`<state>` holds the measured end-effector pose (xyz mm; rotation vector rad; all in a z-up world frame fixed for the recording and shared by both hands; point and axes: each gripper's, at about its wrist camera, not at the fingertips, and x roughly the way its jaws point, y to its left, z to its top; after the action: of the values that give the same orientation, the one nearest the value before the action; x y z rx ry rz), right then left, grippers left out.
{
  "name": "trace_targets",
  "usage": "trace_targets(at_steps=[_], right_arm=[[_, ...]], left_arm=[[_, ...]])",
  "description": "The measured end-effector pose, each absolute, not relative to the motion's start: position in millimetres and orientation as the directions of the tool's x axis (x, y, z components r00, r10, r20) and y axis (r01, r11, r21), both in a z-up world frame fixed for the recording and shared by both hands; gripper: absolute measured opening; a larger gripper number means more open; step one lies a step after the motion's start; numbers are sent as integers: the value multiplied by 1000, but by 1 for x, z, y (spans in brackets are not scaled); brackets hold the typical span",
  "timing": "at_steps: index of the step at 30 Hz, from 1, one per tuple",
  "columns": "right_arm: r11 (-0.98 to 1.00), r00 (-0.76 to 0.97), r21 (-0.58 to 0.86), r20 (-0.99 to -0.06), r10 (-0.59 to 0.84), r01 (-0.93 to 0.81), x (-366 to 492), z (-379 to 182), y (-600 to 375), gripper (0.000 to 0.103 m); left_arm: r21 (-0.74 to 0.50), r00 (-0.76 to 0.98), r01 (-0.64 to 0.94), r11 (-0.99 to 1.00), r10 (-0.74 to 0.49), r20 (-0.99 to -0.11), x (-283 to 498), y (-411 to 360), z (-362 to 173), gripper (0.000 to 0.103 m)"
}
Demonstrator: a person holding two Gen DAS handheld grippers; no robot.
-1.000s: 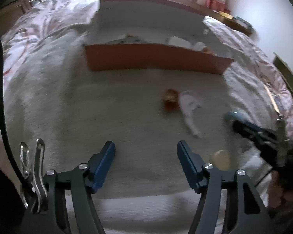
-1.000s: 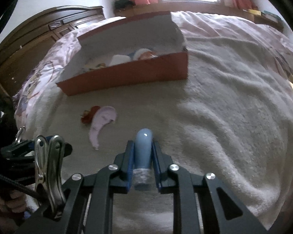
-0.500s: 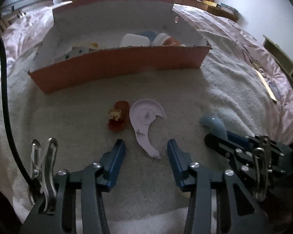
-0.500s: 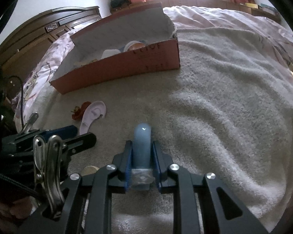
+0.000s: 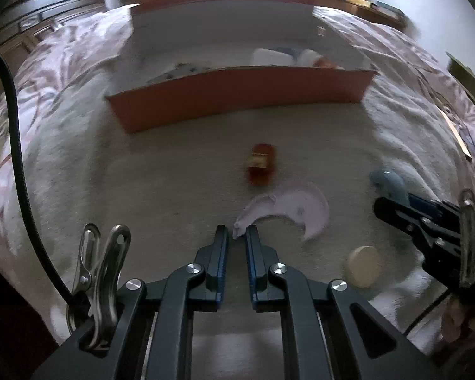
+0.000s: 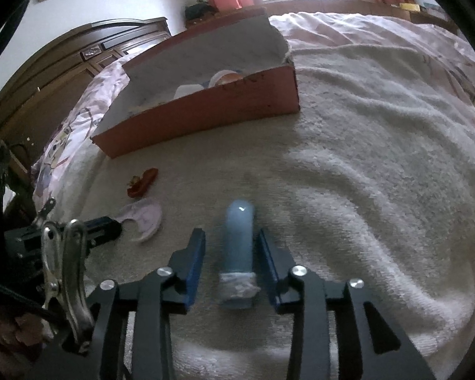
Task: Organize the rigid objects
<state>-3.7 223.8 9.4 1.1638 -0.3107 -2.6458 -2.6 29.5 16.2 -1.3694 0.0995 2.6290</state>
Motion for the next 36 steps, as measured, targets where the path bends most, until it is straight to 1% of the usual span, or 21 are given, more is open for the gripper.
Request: trace_targets(at_steps=[2,4,5,6,7,9,11,13,15,16,20,23,30,33,36], right_arm=[[-952,-660,275,-692,-292,133,-3,10,221,42],[-952,-661,275,-690,-293,135,-3,10,221,43],[-950,-662,280,-688,-297,135,-3,10,221,44],[-949,-662,284,-686,-300,135,-3,10,222,44],[-947,-663,291,-684,-304,134,-3,10,222,44],[-943,-666,303,-677,-313,134,-2,9,223,47],[-936,-668,320,-667,-330,143,-2,9,224,52],[-932,-669,331,-661,-340,147,-1,9,224,55],[-932,-671,330,-659,-341,150,0,9,223,57],[-932,-671,329,-658,-342,152,0,9,223,57],[-929,-671,336,-654,-348,155,1,8,224,58],[-928,-672,339,-652,-351,156,1,8,224,58],[-927,-672,340,-652,-352,156,1,8,224,59],[-925,-672,346,-649,-356,155,1,8,225,59],[-923,-672,353,-647,-359,153,1,8,224,59]], left_arm=[[-22,-564,-162,-986,111,-818,-3,22,17,13],[-45,-559,-162,-986,130,-819,-3,17,18,13],[-58,-553,-170,-984,144,-821,-4,16,18,17],[-72,-545,-181,-981,161,-823,-4,15,19,24],[-79,-544,-190,-979,172,-821,-4,15,20,27],[-82,-549,-216,-973,190,-814,-1,15,21,36],[-78,-550,-250,-965,208,-809,1,17,23,40],[-86,-541,-281,-956,231,-809,3,18,22,47],[-93,-529,-306,-947,251,-811,3,22,22,55],[-91,-525,-323,-942,258,-811,3,25,20,56],[-44,-526,-370,-928,248,-814,4,38,15,70],[-10,-536,-385,-923,232,-812,2,43,12,76],[40,-554,-409,-912,213,-805,3,48,9,78],[5,-559,-399,-917,239,-794,6,43,17,78],[4,-589,-353,-936,219,-778,7,35,25,78]])
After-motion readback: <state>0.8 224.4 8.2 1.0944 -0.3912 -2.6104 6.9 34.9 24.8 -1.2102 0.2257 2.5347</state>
